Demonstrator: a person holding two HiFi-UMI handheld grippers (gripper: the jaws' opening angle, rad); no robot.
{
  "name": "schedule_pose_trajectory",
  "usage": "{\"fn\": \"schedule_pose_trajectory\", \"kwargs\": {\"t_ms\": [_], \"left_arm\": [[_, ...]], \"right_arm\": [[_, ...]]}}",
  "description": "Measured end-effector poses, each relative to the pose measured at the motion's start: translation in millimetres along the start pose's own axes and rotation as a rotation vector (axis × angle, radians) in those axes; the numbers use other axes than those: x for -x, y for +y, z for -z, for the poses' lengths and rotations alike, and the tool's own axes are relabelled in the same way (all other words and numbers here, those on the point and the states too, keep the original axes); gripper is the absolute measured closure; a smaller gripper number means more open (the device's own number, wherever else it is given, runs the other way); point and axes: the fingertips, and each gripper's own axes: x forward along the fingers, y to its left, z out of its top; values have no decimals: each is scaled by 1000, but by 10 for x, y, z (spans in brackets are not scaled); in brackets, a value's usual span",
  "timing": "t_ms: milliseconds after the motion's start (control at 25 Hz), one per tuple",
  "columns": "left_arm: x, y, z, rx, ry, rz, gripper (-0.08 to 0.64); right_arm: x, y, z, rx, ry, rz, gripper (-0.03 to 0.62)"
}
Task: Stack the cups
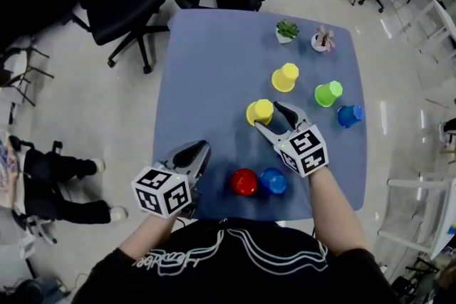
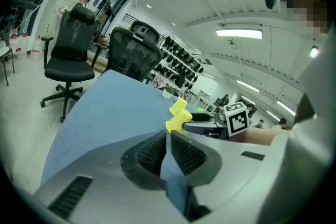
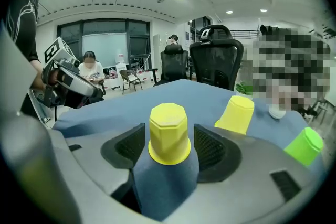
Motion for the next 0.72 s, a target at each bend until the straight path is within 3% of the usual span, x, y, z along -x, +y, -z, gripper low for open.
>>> {"fn": "schedule_pose_trajectory", "kwargs": {"t_ms": [160,320,720], "left_arm": [[-7,62,-31,-3,0,3,512],[24,95,-19,4,-2,-1,512],[171,80,37,10,-24,-20,512]], "right_arm": [[-85,-1,6,-7,1,1,290],[-112,5,24,-10,-3,17,334],[-30,3,-30,-44,-43,38,342]]}}
